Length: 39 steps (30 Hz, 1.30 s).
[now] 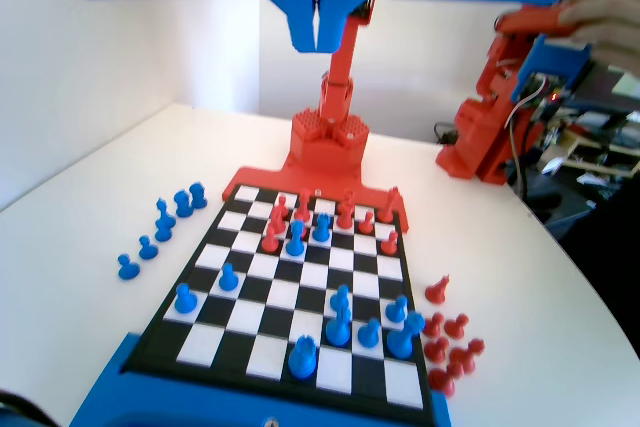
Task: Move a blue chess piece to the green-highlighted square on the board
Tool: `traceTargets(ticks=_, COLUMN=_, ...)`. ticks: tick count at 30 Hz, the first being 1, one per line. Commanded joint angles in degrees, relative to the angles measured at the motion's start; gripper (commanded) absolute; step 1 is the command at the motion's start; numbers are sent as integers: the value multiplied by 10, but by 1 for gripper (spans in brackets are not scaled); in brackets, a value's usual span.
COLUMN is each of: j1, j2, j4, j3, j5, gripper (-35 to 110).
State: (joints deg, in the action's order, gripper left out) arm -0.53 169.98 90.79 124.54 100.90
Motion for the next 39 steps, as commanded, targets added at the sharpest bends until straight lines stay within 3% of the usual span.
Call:
traceTargets(ticks=1, j1=-11, j2=-54, j4=-11, j3=-61, j5=18, gripper=1)
traceTargets(ticks=18, j1=77, j2=-344, j4=69, j3=-221, j5=-155, gripper=1)
traceTargets(ticks=39, j1=283, j2=-579, j4=-53, j3=-138, j5=-381, gripper=1)
